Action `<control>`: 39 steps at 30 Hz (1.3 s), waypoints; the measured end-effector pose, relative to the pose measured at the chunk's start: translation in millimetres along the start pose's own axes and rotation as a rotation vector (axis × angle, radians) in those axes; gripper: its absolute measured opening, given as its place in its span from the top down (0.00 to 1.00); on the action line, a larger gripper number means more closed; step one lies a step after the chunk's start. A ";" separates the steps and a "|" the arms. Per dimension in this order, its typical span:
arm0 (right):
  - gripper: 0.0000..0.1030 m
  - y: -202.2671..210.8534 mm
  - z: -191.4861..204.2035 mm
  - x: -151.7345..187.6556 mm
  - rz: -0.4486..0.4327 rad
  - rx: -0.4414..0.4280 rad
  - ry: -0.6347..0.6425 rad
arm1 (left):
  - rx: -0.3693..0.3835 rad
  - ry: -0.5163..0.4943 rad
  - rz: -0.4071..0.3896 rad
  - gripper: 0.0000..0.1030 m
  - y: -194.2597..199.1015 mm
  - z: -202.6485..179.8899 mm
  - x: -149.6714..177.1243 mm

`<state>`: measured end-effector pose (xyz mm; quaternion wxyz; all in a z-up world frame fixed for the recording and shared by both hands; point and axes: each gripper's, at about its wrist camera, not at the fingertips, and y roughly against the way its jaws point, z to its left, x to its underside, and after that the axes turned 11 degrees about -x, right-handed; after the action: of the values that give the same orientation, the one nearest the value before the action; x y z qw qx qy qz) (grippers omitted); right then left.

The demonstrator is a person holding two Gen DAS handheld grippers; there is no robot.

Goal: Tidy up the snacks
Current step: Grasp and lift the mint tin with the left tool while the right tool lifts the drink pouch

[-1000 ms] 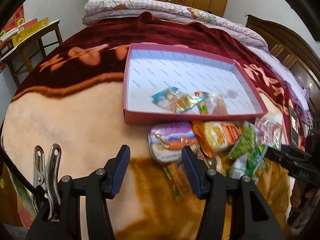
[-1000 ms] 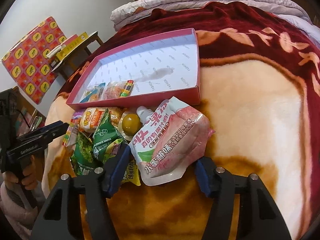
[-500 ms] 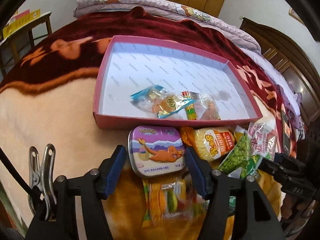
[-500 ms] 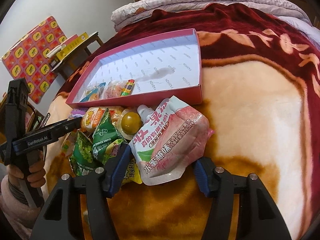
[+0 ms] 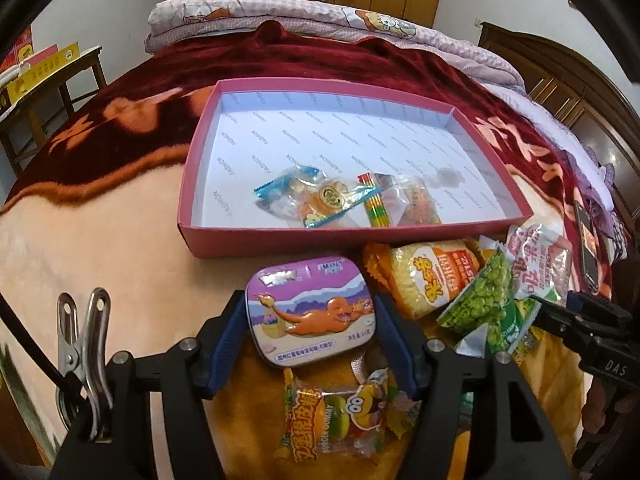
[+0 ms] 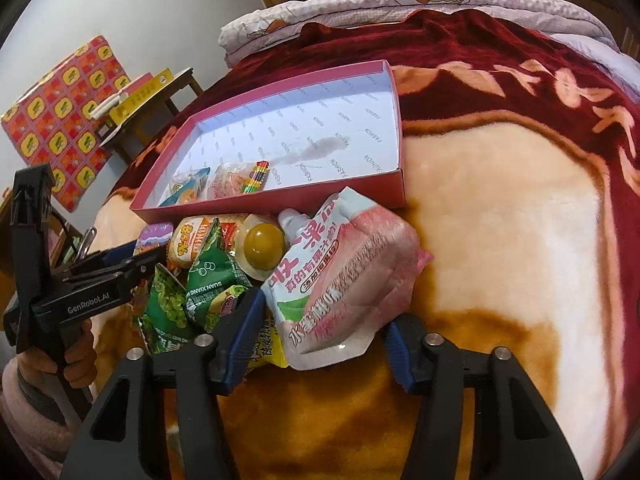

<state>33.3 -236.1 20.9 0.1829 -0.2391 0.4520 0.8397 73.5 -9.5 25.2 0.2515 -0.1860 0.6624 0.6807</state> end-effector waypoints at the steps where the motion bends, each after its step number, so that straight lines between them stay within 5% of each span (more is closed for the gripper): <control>1: 0.50 1.5 0.2 0.9 -0.005 -0.007 -0.004 | 0.005 0.000 0.000 0.36 1.2 0.4 0.7; 8: 0.67 10.9 9.2 0.7 -0.045 -0.033 0.014 | 0.012 -0.014 -0.026 0.36 15.8 2.1 5.8; 39: 0.69 32.1 36.7 -34.7 -0.159 -0.030 0.111 | 0.020 -0.007 -0.143 0.36 35.7 6.3 -39.4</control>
<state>36.2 -225.0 79.7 0.2198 -0.3230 0.4284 0.8147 84.7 -6.8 77.5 0.3039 -0.2279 0.6533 0.6549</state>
